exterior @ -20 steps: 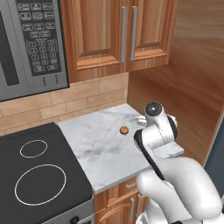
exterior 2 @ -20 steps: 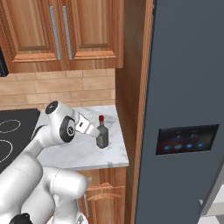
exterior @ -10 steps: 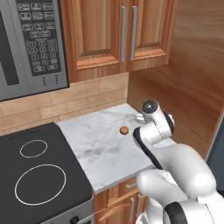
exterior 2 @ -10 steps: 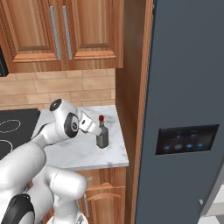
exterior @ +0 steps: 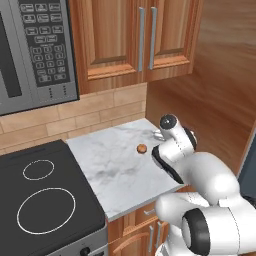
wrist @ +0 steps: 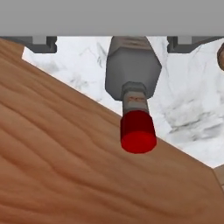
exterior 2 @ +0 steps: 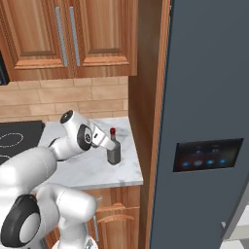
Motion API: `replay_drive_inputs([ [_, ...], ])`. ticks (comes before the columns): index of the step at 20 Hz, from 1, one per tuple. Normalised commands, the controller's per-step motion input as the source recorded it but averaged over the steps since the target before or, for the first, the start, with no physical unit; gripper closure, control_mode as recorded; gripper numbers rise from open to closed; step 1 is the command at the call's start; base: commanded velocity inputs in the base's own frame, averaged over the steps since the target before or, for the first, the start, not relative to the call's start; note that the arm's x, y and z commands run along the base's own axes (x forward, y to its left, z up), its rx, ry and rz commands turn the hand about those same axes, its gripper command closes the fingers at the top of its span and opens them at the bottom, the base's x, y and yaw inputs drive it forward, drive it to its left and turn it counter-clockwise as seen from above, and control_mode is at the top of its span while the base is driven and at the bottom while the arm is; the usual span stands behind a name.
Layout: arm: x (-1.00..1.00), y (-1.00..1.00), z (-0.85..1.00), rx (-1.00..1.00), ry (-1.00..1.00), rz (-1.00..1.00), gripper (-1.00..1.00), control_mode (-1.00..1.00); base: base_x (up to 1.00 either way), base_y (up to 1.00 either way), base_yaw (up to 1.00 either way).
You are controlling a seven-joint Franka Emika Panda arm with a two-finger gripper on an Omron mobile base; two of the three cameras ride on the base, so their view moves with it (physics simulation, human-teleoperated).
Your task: Place the liquor on the top shelf of the fridge to keep it out of children's reach, and place the lime and tangerine on lower shelves for easy access.
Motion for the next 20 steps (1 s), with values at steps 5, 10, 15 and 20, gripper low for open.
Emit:
replay_drive_inputs([
  [5, 0.20, -0.08, -0.19, 0.00, 0.00, -0.02, -1.00, -1.00, 0.00, 0.00, 0.00],
  [10, 0.19, -0.06, -0.20, 0.00, 0.00, -0.02, -1.00, -1.00, 0.00, 0.00, 0.00],
  [15, 0.18, -0.06, -0.19, 0.00, 0.00, -0.02, -1.00, -1.00, 0.00, 0.00, 0.00],
  [20, 0.19, -0.06, -0.18, 0.00, 0.00, -0.02, -1.00, -1.00, 0.00, 0.00, 0.00],
])
